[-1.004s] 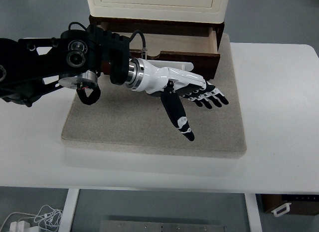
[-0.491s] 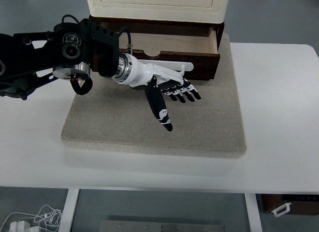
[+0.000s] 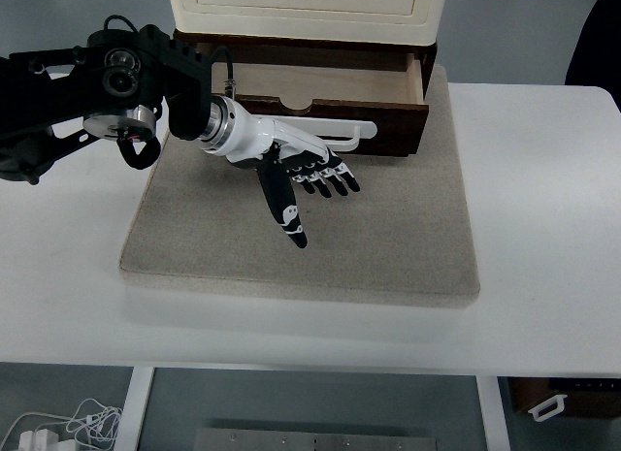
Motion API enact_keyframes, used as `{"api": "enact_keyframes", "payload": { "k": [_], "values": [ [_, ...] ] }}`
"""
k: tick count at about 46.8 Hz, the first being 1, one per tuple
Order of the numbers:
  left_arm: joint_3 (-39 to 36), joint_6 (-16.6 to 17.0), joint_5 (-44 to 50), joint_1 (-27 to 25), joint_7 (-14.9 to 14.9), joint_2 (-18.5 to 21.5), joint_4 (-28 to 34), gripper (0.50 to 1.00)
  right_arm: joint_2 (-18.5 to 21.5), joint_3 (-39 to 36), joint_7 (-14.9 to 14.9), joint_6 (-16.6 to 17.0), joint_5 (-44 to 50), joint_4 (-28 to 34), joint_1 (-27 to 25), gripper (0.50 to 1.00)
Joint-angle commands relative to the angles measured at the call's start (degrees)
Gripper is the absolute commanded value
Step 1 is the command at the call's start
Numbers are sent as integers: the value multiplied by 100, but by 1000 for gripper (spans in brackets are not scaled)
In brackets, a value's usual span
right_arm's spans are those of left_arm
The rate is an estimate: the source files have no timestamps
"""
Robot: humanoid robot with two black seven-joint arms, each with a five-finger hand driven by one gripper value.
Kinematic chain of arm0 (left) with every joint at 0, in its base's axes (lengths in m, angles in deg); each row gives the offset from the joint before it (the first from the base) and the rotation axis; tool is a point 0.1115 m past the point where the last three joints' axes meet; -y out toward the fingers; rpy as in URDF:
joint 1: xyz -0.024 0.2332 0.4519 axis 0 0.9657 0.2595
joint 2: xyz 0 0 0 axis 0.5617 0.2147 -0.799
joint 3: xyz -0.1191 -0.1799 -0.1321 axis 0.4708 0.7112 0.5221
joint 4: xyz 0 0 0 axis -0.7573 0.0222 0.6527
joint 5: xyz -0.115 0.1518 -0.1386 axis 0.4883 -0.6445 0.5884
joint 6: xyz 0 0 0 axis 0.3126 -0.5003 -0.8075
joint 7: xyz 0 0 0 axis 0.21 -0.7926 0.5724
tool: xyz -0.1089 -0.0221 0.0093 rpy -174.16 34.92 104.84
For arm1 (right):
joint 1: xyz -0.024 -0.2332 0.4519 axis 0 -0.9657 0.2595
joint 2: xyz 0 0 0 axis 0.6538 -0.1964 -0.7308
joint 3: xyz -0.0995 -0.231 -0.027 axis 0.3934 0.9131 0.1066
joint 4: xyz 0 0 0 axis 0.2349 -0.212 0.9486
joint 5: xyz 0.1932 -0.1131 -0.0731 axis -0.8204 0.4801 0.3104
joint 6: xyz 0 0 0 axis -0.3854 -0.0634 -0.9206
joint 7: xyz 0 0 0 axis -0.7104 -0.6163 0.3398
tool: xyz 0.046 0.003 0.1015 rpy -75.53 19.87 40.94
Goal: Close the drawer under the combination cabinet
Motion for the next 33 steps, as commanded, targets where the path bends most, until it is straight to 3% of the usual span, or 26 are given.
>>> {"api": "enact_keyframes", "payload": {
  "k": [1,33],
  "values": [
    [0,7,-8,-1,0,-9,-42,996,0,-5,0,-1,0,-1,0,952],
    [35,69,-254,-54,18,-9,-446,996,0,3,0,-1,0,-1,0,952]
  ]
}}
